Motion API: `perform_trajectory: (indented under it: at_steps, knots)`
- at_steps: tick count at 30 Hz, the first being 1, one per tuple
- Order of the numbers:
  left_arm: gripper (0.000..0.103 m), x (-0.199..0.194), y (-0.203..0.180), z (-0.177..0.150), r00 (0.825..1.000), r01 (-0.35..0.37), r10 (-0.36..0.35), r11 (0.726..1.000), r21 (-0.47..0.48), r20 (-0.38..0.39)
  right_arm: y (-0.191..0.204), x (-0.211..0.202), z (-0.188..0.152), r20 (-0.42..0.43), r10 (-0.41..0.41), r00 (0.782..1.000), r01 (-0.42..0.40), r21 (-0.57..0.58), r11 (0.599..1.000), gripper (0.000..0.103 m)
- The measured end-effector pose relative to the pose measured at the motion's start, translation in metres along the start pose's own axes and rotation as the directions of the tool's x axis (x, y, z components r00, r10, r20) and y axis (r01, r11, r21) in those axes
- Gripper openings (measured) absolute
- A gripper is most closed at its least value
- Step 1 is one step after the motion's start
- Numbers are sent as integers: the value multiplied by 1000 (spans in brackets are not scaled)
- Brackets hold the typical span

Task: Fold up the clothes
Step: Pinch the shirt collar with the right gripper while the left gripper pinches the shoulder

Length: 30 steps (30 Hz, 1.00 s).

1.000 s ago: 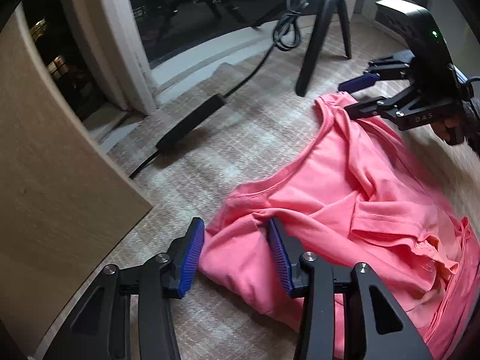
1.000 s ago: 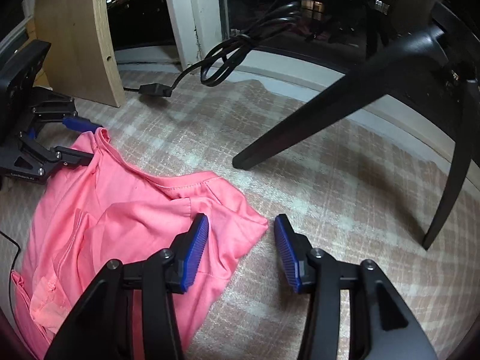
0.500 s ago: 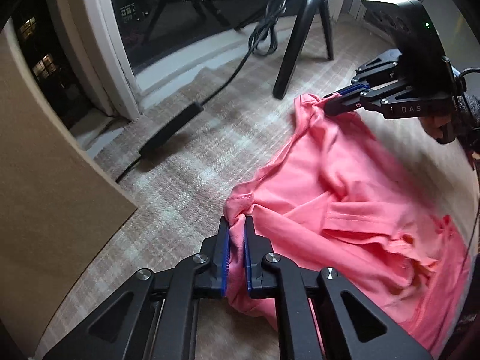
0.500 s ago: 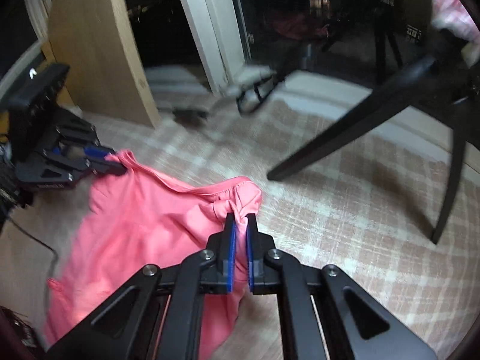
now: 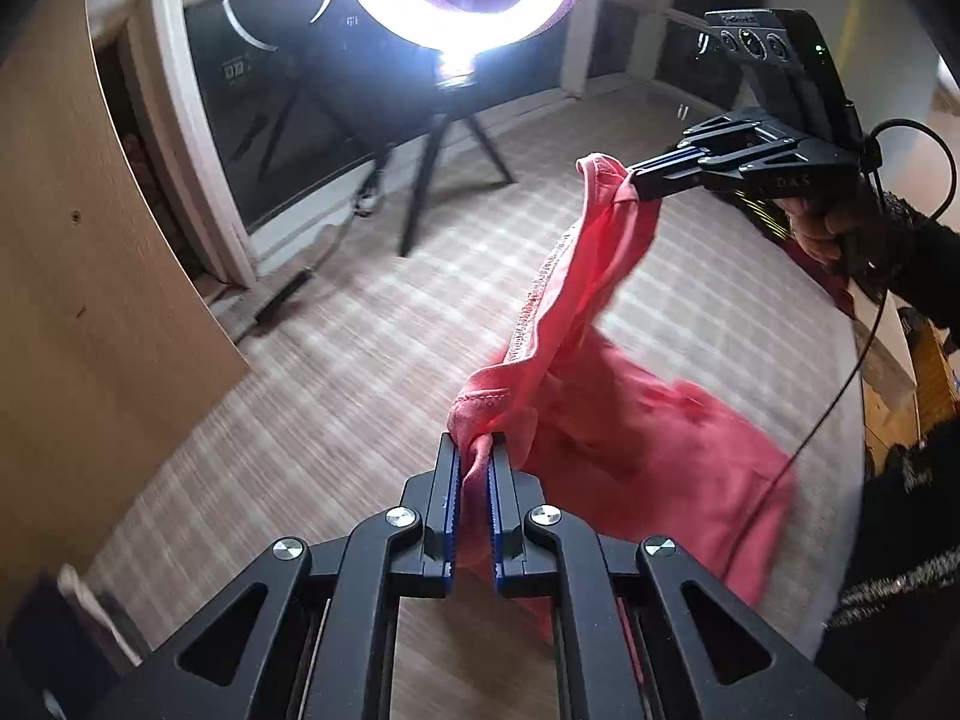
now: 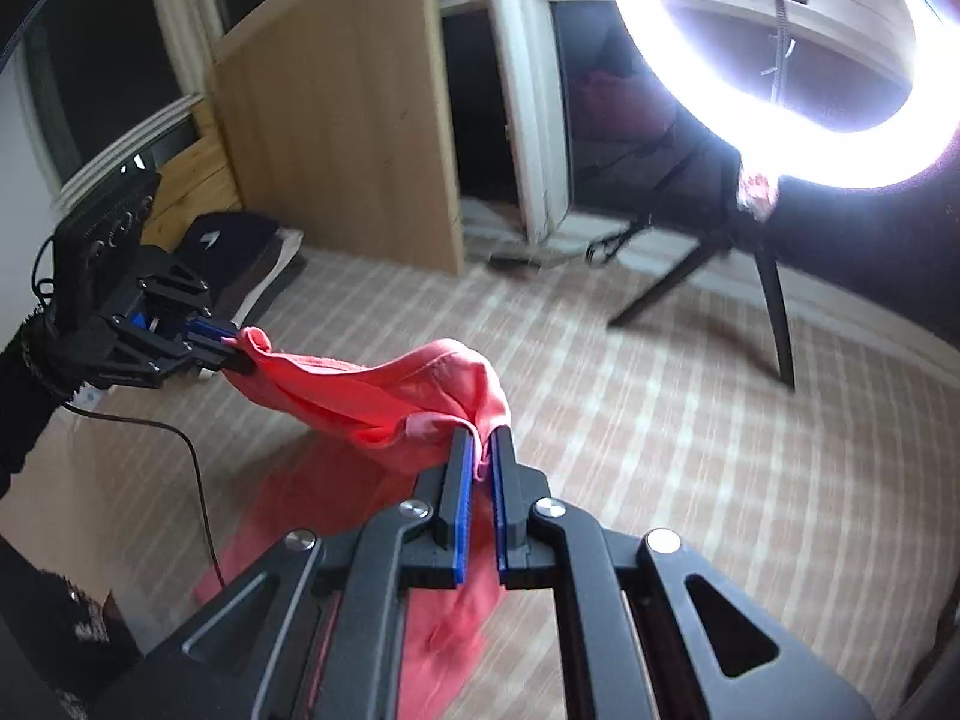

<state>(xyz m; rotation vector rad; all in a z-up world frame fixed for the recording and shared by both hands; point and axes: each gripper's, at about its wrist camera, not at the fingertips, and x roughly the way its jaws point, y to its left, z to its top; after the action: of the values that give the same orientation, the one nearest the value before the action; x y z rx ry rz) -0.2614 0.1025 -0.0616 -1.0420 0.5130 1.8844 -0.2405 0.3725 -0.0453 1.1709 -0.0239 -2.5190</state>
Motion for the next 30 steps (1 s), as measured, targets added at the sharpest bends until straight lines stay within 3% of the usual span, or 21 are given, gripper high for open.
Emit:
perform_trajectory:
  at_steps: [8, 13, 18, 24, 26, 27, 28, 30]
  knots:
    - [7, -10, -93, -67, 997, 74, -75, 997, -27, -27, 39, -13, -106, -59, -4, 998, 8, 71, 997, 6]
    - [7, 4, -123, -107, 992, 96, -101, 992, -77, -71, 49, -2, -160, -127, -13, 992, 25, 99, 995, 6]
    - [7, 16, -138, -135, 989, 93, -105, 990, -110, -108, 55, -1, -181, -146, -30, 989, 43, 90, 995, 6]
    - [9, 7, -151, -139, 996, 54, -61, 995, -89, -72, 59, -30, -182, -118, -5, 993, 18, 109, 994, 6]
    - [13, 11, -146, -143, 994, 57, -65, 994, -92, -88, 64, -24, -189, -184, 2, 983, 16, 95, 995, 6]
    - [26, 13, -144, -146, 993, 58, -67, 994, -93, -97, 66, -19, -192, -230, -4, 973, 23, 79, 997, 7]
    - [31, 18, -140, -149, 988, 70, -84, 991, -112, -133, 65, -17, -194, -247, -16, 969, 38, 84, 996, 7]
    - [30, 16, -139, -151, 985, 71, -87, 991, -117, -146, 57, -20, -195, -225, 1, 974, 30, 134, 990, 8]
